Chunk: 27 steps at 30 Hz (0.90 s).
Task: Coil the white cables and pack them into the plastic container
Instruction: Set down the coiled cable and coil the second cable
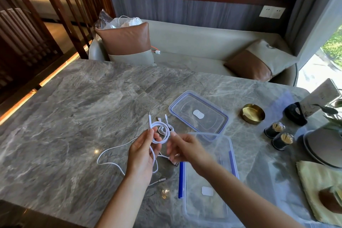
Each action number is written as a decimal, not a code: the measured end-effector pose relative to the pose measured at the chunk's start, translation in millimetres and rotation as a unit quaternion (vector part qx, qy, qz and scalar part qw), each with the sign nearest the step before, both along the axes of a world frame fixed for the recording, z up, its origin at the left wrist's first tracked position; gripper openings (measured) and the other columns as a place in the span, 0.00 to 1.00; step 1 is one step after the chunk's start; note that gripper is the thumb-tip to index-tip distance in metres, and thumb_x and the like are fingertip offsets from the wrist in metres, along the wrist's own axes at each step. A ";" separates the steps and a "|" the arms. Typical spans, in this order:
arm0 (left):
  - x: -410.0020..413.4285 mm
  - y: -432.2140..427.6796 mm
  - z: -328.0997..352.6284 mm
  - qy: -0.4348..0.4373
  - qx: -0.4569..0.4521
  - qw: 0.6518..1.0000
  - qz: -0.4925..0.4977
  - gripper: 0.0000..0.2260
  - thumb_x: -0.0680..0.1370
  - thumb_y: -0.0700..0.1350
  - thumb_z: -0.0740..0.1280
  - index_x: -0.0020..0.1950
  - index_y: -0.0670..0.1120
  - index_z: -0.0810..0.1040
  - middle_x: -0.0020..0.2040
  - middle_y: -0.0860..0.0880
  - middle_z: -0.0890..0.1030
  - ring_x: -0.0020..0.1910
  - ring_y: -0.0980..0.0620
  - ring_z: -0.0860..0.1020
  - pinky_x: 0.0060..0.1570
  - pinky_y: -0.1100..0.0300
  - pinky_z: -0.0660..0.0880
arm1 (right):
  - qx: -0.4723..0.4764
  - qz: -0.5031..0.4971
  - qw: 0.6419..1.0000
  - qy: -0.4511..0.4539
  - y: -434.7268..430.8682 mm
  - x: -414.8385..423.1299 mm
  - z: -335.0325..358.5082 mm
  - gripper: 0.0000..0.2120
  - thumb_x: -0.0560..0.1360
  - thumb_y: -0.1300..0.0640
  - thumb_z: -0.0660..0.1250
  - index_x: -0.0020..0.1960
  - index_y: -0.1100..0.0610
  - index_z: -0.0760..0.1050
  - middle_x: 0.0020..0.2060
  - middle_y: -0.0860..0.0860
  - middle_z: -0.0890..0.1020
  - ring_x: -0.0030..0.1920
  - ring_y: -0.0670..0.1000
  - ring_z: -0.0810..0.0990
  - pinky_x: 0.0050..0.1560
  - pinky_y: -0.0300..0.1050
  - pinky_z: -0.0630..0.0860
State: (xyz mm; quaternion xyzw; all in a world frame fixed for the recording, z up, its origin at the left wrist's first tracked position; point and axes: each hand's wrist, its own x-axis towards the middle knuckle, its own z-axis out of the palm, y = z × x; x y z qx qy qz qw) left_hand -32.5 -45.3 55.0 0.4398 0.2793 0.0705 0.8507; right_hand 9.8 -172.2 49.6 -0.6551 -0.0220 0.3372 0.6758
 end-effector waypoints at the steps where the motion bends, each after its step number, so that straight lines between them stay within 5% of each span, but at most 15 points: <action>1: 0.9 -0.7 0.9 0.001 0.004 1.000 0.013 0.08 0.77 0.44 0.63 0.43 0.48 0.81 0.29 0.56 0.79 0.30 0.63 0.77 0.33 0.71 0.75 | -0.023 0.047 0.998 0.036 1.4 -6.1 -3.1 0.25 0.80 0.44 0.54 0.39 0.60 0.78 0.31 0.55 0.81 0.27 0.48 0.79 0.31 0.38 0.77; 6: 4.9 -9.5 5.0 -0.006 0.032 0.999 0.034 0.10 0.79 0.44 0.61 0.42 0.49 0.80 0.27 0.57 0.77 0.29 0.62 0.73 0.36 0.66 0.66 | -0.049 0.205 0.967 0.143 13.2 -35.2 -25.0 0.33 0.75 0.31 0.46 0.47 0.55 0.79 0.41 0.53 0.84 0.37 0.49 0.84 0.38 0.41 0.80; 9: 5.0 -11.6 5.8 -0.019 0.042 0.998 0.046 0.10 0.79 0.43 0.60 0.43 0.48 0.80 0.26 0.56 0.76 0.28 0.63 0.74 0.38 0.65 0.67 | 0.036 0.088 0.966 0.241 25.7 -42.9 -29.5 0.23 0.76 0.35 0.54 0.47 0.52 0.77 0.39 0.48 0.81 0.38 0.46 0.81 0.38 0.41 0.80; 12: 2.3 -7.2 2.8 -0.027 0.056 0.997 0.046 0.09 0.78 0.43 0.61 0.43 0.47 0.80 0.29 0.53 0.72 0.31 0.57 0.71 0.39 0.61 0.68 | 0.141 -0.089 0.944 0.284 31.6 -37.5 -28.4 0.11 0.79 0.51 0.59 0.49 0.55 0.77 0.39 0.48 0.83 0.40 0.45 0.81 0.42 0.39 0.79; 15: -0.7 -3.5 -2.8 -0.023 0.069 0.997 0.033 0.08 0.78 0.42 0.61 0.45 0.44 0.79 0.30 0.51 0.71 0.33 0.53 0.70 0.40 0.58 0.71 | 0.183 -0.145 0.945 0.231 26.7 -26.3 -22.7 0.10 0.79 0.59 0.59 0.49 0.55 0.80 0.41 0.49 0.86 0.41 0.44 0.83 0.42 0.37 0.79; 22: -5.0 -0.9 -10.4 -0.036 0.156 0.987 -0.031 0.09 0.77 0.41 0.63 0.42 0.43 0.81 0.27 0.55 0.73 0.33 0.54 0.69 0.38 0.62 0.69 | 0.106 -0.106 0.988 0.042 16.4 -21.8 -11.2 0.19 0.82 0.52 0.52 0.51 0.53 0.82 0.41 0.49 0.86 0.42 0.44 0.83 0.41 0.36 0.79; 27: -7.5 7.9 -13.0 -0.043 0.188 0.980 -0.048 0.09 0.77 0.41 0.64 0.40 0.47 0.82 0.27 0.55 0.75 0.29 0.61 0.71 0.33 0.72 0.70 | 0.053 -0.022 0.992 -0.109 7.8 -15.6 2.2 0.12 0.80 0.61 0.57 0.55 0.65 0.78 0.44 0.60 0.79 0.45 0.55 0.75 0.50 0.50 0.74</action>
